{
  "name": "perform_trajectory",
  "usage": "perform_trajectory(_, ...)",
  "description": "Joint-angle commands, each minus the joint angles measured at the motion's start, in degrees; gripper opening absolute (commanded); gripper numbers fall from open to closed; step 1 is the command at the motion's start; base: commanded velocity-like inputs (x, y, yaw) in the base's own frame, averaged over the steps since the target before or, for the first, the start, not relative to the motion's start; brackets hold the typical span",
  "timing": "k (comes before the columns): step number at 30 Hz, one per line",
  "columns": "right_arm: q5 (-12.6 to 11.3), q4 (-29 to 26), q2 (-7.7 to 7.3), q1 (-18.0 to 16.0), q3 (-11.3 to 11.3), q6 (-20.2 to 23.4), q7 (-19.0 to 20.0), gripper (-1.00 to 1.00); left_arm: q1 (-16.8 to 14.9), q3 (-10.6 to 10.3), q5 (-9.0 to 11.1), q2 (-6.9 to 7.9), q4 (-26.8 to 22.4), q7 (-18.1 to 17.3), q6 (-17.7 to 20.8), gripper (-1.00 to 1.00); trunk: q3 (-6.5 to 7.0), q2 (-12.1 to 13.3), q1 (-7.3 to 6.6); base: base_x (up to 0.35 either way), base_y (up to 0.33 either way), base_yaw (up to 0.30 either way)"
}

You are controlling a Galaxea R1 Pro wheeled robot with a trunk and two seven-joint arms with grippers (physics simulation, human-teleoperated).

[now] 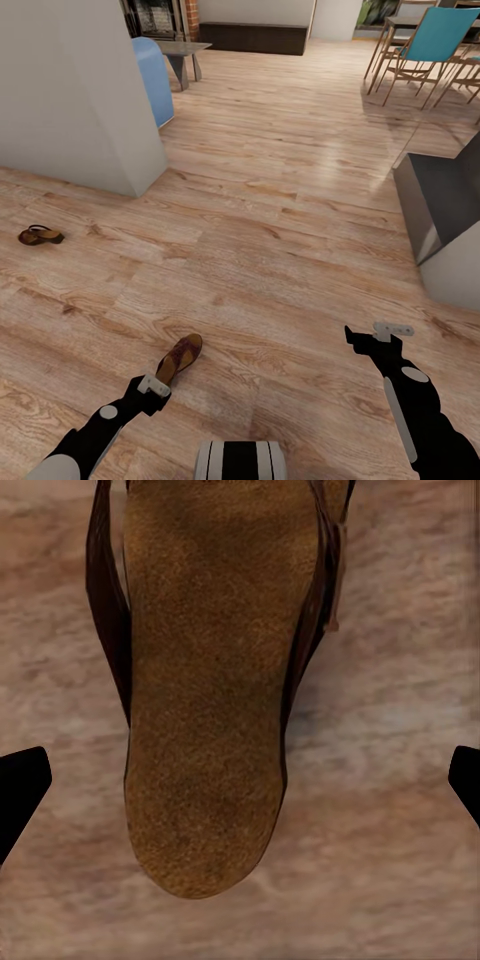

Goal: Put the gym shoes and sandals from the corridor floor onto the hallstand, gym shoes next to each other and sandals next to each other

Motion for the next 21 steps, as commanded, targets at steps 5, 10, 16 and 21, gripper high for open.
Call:
perform_trajectory(5, 0.06, -0.07, -0.01, -0.02, 0.0, 0.32, 0.01, 1.0, -0.13, -0.23, -0.92, -0.19, 0.0, 0.18, -0.26, 1.0, -0.06, -0.01, -0.01, 0.0, 0.0, 0.0)
perform_trajectory(10, 0.07, -0.02, -0.01, -0.02, 0.0, 0.32, -0.01, 1.0, -0.2, -0.31, -1.08, -0.18, 0.0, 0.25, -0.15, 1.0, -0.06, -0.01, -0.01, 0.0, 0.0, 0.0)
perform_trajectory(16, 0.07, -0.01, -0.01, 0.0, 0.0, 0.32, -0.01, 1.0, -0.25, -0.28, -1.13, -0.01, 0.0, 0.29, -0.12, 1.0, -0.72, -0.05, 0.07, 0.0, 0.0, 0.0)
perform_trajectory(21, 0.07, -0.01, -0.01, -0.01, 0.0, 0.32, -0.01, 1.0, -0.29, -0.26, -1.14, 0.11, 0.0, 0.36, -0.16, 1.0, -1.87, -0.12, 0.2, 0.0, 0.0, 0.0)
